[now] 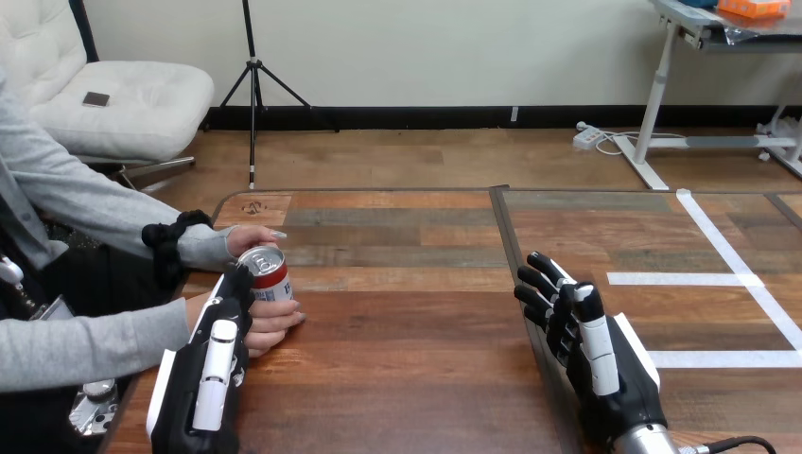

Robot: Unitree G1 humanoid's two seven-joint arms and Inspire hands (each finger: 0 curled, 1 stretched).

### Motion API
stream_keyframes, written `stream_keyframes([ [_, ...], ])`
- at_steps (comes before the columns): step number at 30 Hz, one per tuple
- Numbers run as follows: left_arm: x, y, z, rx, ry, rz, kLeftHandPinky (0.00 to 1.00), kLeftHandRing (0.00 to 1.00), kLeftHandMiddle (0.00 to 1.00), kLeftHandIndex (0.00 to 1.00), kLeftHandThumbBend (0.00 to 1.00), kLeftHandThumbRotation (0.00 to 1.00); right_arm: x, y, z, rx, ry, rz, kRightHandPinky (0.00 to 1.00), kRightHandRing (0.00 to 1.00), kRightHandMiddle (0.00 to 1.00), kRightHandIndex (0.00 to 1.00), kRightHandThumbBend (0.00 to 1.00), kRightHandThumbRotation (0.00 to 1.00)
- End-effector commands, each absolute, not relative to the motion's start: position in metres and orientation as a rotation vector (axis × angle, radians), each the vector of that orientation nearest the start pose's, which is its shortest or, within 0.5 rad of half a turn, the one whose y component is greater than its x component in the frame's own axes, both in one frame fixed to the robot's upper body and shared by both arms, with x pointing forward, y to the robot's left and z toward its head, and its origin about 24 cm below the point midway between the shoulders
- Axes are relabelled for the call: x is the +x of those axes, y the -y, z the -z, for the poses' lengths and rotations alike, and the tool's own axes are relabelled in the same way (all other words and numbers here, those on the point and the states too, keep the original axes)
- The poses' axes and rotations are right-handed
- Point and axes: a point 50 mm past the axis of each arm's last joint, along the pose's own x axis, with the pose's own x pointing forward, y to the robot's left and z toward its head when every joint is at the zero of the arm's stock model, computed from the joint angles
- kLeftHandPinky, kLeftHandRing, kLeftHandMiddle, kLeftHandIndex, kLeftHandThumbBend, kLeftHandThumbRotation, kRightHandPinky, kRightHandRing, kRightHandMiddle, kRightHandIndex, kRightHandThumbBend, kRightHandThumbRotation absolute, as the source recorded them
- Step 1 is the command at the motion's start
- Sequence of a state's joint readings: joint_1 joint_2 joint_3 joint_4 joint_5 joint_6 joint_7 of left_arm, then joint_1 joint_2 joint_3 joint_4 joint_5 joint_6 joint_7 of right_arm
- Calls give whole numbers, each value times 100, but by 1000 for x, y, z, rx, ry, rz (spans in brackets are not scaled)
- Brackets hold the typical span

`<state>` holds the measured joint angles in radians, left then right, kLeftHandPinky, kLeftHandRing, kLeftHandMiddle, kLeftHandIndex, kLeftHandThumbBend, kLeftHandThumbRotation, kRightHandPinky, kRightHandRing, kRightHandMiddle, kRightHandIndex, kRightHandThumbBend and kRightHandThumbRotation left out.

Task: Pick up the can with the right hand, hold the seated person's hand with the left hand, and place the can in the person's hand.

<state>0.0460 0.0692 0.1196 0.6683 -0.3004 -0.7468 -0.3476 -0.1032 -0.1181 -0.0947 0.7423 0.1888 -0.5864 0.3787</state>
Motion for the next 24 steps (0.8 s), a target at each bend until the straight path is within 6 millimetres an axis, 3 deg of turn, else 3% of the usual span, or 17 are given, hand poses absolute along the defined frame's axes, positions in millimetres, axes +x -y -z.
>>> stream_keyframes([
  [1,221,-196,17,-106,193,47,100,97,95,93,38,88,257,184,16,66,61,-187,95,91,92,92,95,100],
  [12,221,-198,17,-73,191,45,100,97,94,93,44,90,258,184,17,67,51,-200,95,92,92,93,96,100],
  [24,221,-198,17,-62,192,42,100,96,94,93,45,92,258,185,16,69,45,-205,94,91,92,92,96,100],
])
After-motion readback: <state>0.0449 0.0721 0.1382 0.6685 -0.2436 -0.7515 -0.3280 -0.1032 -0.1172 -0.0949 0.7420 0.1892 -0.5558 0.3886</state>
